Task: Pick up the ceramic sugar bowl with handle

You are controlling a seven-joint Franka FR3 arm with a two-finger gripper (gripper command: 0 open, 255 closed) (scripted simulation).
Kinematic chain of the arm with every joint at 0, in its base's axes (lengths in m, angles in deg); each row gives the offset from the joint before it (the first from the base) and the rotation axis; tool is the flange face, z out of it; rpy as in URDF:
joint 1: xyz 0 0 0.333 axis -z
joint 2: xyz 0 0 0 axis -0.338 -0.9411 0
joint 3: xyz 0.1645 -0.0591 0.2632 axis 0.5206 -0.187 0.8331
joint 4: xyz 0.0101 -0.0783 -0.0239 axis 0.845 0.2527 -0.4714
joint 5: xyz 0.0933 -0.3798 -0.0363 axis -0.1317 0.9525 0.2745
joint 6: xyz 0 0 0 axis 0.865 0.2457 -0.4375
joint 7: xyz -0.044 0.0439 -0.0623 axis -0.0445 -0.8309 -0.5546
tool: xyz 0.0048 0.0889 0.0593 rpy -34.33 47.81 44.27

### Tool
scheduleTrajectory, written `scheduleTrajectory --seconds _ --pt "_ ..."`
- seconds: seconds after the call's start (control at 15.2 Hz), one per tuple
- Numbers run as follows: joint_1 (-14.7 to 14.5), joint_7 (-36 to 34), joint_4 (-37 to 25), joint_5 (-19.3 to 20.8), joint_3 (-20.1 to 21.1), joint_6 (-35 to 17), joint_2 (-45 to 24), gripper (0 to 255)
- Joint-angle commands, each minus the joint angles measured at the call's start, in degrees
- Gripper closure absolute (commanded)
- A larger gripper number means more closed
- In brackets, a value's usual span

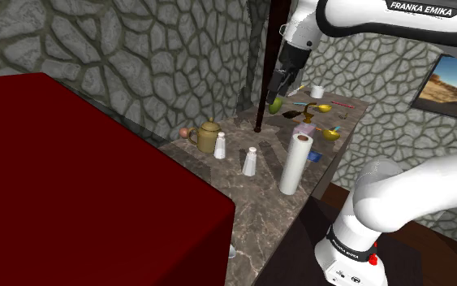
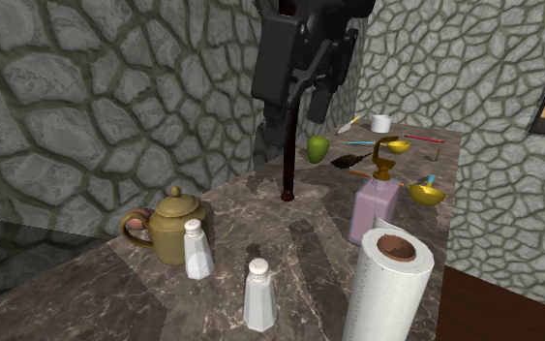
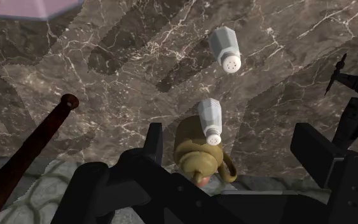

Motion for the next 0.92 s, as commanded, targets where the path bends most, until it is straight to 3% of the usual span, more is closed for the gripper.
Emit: scheduleTrajectory --seconds 0.0,0.86 --pt "0.0 0.0 0.0 0.0 0.0 0.0 0.0 0" --pt "-4.8 14.0 -14.9 -1.4 -3.2 -8.7 -30.4 0"
